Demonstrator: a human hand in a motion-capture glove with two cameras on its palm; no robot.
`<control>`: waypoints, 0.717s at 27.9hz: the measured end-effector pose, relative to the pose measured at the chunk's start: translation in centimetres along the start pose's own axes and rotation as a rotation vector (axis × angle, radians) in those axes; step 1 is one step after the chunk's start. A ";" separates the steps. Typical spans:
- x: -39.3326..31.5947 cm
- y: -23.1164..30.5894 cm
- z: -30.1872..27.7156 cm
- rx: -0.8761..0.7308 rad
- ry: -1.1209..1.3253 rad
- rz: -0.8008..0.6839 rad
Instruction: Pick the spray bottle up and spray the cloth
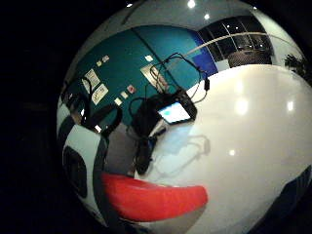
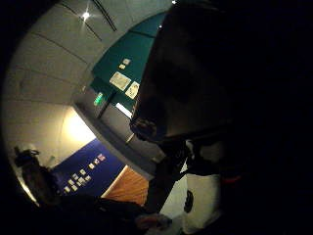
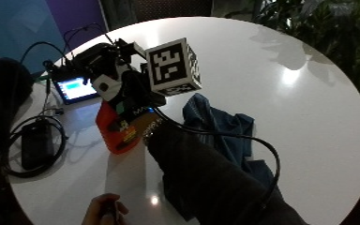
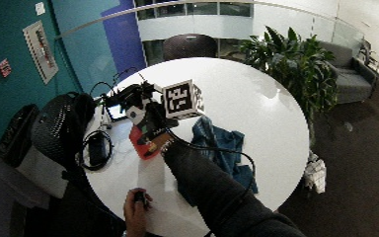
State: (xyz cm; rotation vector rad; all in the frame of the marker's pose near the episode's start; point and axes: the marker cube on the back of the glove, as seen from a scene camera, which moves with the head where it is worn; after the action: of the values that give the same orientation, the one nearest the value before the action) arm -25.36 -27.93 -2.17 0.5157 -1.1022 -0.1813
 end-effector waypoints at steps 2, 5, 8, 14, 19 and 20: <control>0.1 0.1 -0.2 0.002 0.004 0.005; 0.7 0.5 -0.3 -0.005 0.011 0.023; 1.5 1.4 -0.4 -0.026 0.022 0.055; 3.1 3.1 -0.3 -0.112 0.062 0.151; 3.8 4.0 -0.3 -0.204 0.112 0.176; 3.9 4.2 -0.3 -0.221 0.126 0.174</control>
State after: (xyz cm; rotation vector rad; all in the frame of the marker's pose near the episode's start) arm -23.78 -25.68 2.94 0.2288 -0.9839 -0.1148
